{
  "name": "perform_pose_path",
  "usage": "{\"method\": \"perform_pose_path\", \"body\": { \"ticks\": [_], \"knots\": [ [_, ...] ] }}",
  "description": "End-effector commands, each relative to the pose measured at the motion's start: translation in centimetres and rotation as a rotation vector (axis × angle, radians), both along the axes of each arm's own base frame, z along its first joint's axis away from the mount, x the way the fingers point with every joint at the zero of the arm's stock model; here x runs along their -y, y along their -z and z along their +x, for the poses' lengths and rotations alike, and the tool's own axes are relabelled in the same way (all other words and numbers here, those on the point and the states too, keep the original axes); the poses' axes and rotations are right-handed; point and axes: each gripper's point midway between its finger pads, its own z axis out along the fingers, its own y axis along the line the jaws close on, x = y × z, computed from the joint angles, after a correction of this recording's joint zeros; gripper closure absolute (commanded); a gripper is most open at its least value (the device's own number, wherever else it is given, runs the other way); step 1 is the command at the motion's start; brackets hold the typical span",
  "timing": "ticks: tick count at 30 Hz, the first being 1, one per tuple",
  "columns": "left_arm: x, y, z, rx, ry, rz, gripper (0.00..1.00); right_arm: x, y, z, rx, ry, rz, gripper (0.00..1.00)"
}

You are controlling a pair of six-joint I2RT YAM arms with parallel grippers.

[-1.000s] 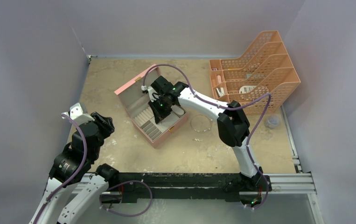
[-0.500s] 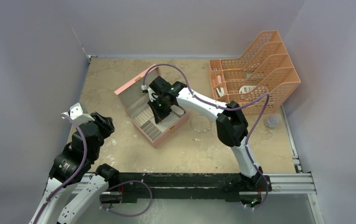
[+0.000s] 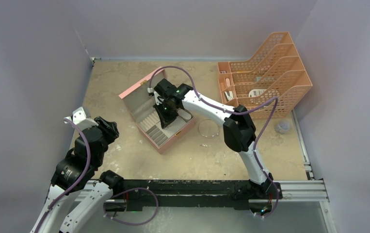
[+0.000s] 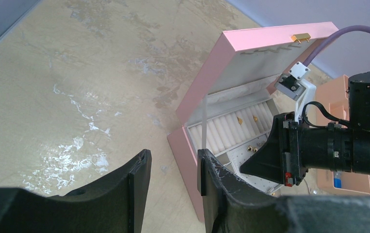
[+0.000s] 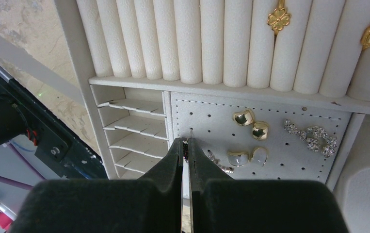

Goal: Organize the mixed jewelry
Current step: Place the jewelry in the jewelry box.

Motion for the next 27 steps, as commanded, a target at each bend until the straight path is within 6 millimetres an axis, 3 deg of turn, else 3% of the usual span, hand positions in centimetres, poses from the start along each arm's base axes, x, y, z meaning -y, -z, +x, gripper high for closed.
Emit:
{"method": "perform_pose_path", "body": {
  "ticks": [1, 12, 17, 22, 24, 27],
  "knots": [
    [-0.2, -1.4, 0.2, 0.038, -0.013, -0.008, 0.6, 1.3, 3.0, 2.2, 0.06, 0.037, -0.097, 0.96],
    [-0.2, -1.4, 0.2, 0.04, -0.012, -0.009, 0.6, -0.3, 1.2, 2.8, 0.184, -0.051, -0.017, 0.87],
    [-0.2, -1.4, 0.2, 0.041, -0.011, -0.008, 0.6, 0.5, 1.7, 2.8, 0.172, -0.027, -0.071, 0.81],
    [-0.2, -1.5, 0.2, 0.042, -0.01, -0.009, 0.6, 1.1, 1.5, 1.8, 0.136, -0.011, -0.077, 0.81],
    [-0.2, -1.4, 0.2, 0.041, -0.009, -0.006, 0.6, 1.1, 0.9, 1.7, 0.138, -0.003, -0.064, 0.77],
    [-0.1, -1.4, 0.3, 0.039, -0.004, -0.004, 0.6, 0.5, -0.3, 1.5, 0.148, -0.006, -0.004, 0.64]
  ]
}}
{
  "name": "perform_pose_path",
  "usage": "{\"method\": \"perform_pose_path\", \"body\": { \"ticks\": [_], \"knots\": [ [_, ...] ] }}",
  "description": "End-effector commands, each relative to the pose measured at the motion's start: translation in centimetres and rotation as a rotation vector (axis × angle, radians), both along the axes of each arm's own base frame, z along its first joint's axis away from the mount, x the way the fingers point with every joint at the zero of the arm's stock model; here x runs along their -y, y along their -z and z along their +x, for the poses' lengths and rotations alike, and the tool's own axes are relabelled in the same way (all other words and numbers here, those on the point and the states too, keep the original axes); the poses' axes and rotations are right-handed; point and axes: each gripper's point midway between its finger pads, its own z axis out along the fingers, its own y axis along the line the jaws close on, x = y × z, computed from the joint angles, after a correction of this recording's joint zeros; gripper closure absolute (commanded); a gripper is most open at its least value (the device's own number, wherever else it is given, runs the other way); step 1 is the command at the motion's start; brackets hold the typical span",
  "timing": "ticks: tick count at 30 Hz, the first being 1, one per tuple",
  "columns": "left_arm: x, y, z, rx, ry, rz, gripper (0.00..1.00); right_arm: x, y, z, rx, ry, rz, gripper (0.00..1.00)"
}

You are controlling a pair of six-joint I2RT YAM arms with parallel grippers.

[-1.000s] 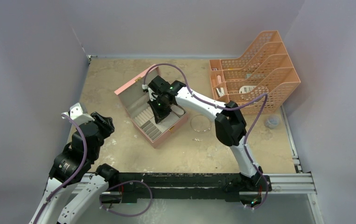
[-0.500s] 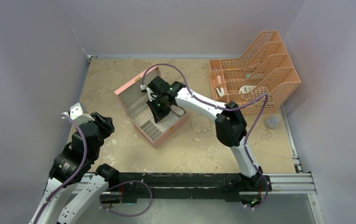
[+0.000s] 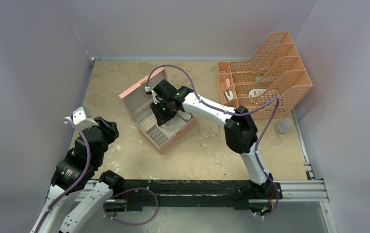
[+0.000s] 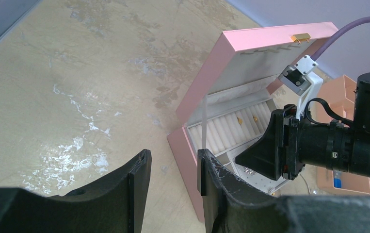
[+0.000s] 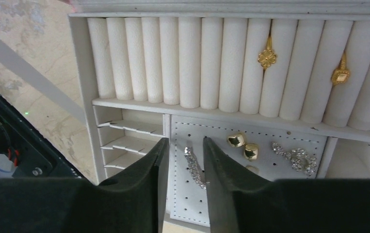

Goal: Organize the mixed jewelry
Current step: Place the jewelry in the jewelry box.

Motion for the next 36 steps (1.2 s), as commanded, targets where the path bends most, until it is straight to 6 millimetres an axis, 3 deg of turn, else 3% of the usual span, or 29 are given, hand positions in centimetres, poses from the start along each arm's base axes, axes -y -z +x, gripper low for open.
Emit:
{"method": "perform_pose_path", "body": {
  "ticks": [1, 6, 12, 17, 24, 29, 36],
  "knots": [
    [-0.1, -1.4, 0.3, 0.04, -0.003, -0.004, 0.6, 1.1, -0.5, 0.0, 0.016, 0.026, -0.002, 0.61],
    [0.0, -1.3, 0.4, 0.041, 0.001, -0.005, 0.6, 0.3, -2.2, 0.4, 0.043, 0.058, 0.072, 0.59],
    [0.3, -1.2, 0.6, 0.031, 0.009, 0.001, 0.6, 0.3, -2.0, -0.1, 0.044, 0.05, 0.1, 0.83],
    [0.3, -1.1, 0.7, 0.027, 0.009, 0.002, 0.6, 0.4, -1.6, -0.3, 0.039, 0.048, 0.098, 0.88],
    [0.3, -1.1, 0.8, 0.024, 0.009, 0.007, 0.6, 0.4, -2.5, -1.2, 0.019, 0.022, 0.134, 0.83],
    [0.3, -1.0, 0.9, 0.022, 0.009, 0.009, 0.6, 0.1, -4.1, -1.8, 0.003, 0.04, 0.187, 0.7],
    [0.4, -1.0, 0.9, 0.021, 0.013, 0.01, 0.6, 0.2, -3.6, -1.6, 0.001, 0.058, 0.175, 0.69]
  ]
}}
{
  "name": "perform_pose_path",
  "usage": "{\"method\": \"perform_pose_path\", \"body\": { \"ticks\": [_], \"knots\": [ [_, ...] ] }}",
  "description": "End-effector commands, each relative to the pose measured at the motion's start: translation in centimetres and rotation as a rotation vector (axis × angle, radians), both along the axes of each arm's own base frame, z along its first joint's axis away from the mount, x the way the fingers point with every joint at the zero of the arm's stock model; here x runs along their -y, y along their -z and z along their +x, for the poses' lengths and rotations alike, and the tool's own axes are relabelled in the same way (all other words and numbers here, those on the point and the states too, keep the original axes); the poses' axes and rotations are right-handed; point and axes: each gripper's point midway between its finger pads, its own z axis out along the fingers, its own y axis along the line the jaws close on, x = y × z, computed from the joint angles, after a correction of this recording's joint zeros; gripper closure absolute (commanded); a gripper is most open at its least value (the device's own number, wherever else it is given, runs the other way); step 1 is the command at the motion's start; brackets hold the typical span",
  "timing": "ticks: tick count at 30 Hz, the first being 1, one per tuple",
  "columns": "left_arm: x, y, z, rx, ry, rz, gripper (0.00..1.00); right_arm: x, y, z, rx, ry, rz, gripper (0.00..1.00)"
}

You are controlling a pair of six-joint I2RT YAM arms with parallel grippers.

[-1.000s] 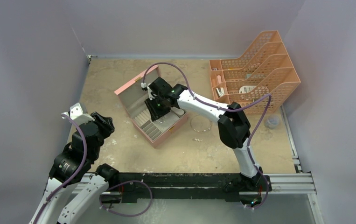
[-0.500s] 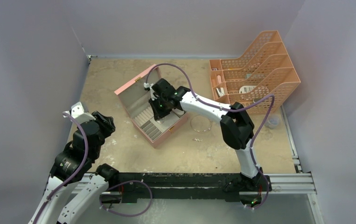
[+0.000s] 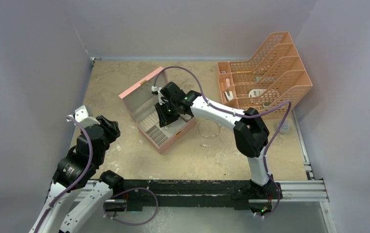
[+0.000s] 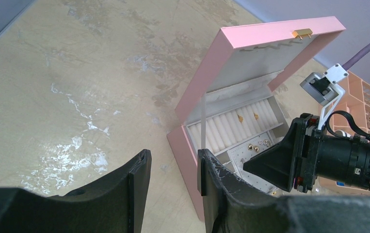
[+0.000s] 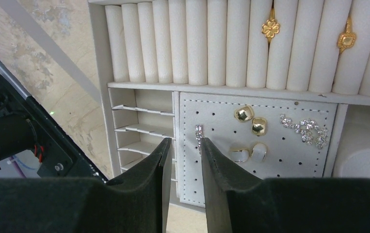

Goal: Organize the mixed jewelry
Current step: Place the jewelry in the jewelry box.

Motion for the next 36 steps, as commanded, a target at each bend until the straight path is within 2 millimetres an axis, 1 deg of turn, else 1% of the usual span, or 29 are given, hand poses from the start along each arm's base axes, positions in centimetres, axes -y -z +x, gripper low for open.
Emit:
{"method": "perform_pose_path", "body": {
  "ticks": [1, 5, 14, 17, 21, 30, 36],
  "knots": [
    [0.1, -1.3, 0.5, 0.039, 0.001, -0.004, 0.6, -0.1, -2.1, 0.1, 0.015, 0.017, 0.046, 0.69],
    [0.1, -1.3, 0.5, 0.04, 0.002, -0.004, 0.6, -0.1, -1.3, 0.3, 0.012, 0.021, 0.027, 0.68],
    [0.1, -1.2, 0.6, 0.037, 0.002, -0.001, 0.6, 0.6, 0.3, -0.8, -0.037, 0.003, -0.003, 0.66],
    [0.1, -1.2, 0.6, 0.037, 0.002, -0.001, 0.6, 0.6, 0.8, -0.7, -0.034, 0.001, -0.013, 0.66],
    [0.1, -1.2, 0.6, 0.036, 0.002, -0.001, 0.6, 0.4, 0.5, -1.1, -0.047, -0.01, 0.008, 0.66],
    [0.2, -1.2, 0.7, 0.034, 0.005, 0.001, 0.6, 0.2, -1.1, -3.0, -0.121, -0.04, 0.063, 0.67],
    [0.2, -1.1, 0.7, 0.032, 0.004, 0.001, 0.6, -0.2, -2.0, -3.0, -0.134, -0.026, 0.091, 0.66]
  ]
}}
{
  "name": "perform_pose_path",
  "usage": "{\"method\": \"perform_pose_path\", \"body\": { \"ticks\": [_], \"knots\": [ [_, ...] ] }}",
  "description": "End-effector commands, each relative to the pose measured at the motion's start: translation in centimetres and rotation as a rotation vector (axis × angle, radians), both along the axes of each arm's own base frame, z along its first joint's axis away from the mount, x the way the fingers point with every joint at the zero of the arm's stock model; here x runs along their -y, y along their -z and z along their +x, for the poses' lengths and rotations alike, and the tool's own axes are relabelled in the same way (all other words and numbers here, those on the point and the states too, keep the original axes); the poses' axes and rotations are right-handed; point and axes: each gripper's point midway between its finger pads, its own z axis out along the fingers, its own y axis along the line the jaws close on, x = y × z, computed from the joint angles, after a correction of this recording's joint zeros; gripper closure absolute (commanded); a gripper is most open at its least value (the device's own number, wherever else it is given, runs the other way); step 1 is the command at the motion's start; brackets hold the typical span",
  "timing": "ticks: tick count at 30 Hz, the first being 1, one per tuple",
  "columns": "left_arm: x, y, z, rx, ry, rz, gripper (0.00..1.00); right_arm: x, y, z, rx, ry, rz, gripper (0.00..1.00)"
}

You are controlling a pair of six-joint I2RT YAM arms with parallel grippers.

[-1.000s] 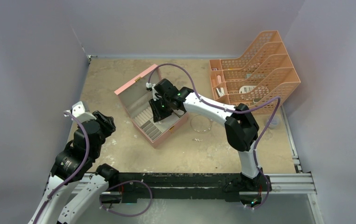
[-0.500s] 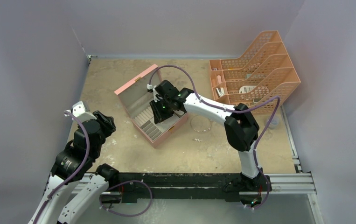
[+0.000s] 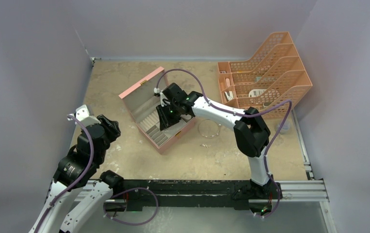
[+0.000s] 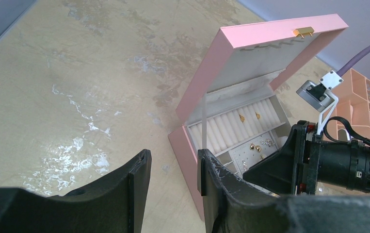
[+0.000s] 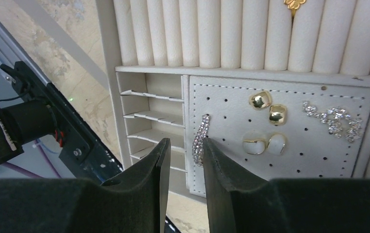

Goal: Organize the mixed jewelry
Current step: Place the jewelry in the jewelry box.

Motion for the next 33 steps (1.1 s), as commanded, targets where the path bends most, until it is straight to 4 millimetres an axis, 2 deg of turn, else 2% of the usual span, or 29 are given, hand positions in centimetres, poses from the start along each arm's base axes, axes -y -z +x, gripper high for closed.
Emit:
{"method": "perform_pose_path", "body": {
  "ticks": [1, 7, 11, 13, 15, 22, 30, 33],
  "knots": [
    [0.1, -1.2, 0.5, 0.038, 0.0, -0.011, 0.6, -0.3, -2.7, -1.4, -0.032, -0.011, 0.056, 0.66],
    [0.1, -1.2, 0.5, 0.037, 0.0, -0.011, 0.6, 0.4, -3.2, 0.6, 0.034, 0.083, 0.026, 0.66],
    [0.2, -1.1, 0.6, 0.036, 0.0, -0.01, 0.6, 0.9, -4.1, 1.8, 0.092, 0.146, 0.019, 0.66],
    [0.2, -1.1, 0.6, 0.035, 0.001, -0.01, 0.6, 1.3, -5.2, 2.4, 0.126, 0.181, 0.045, 0.66],
    [0.4, -1.2, 0.7, 0.036, 0.008, -0.012, 0.6, 1.6, -5.7, 2.4, 0.134, 0.2, 0.069, 0.67],
    [0.7, -1.2, 0.9, 0.039, 0.026, -0.014, 0.6, 3.0, -3.1, 1.1, 0.079, 0.211, 0.014, 0.63],
    [0.7, -1.0, 0.9, 0.03, 0.023, -0.008, 0.6, 4.0, 0.1, 0.9, 0.041, 0.23, -0.068, 0.6],
    [0.8, -1.0, 1.0, 0.029, 0.026, -0.009, 0.6, 4.2, 0.5, 0.8, 0.036, 0.236, -0.079, 0.6]
  ]
}}
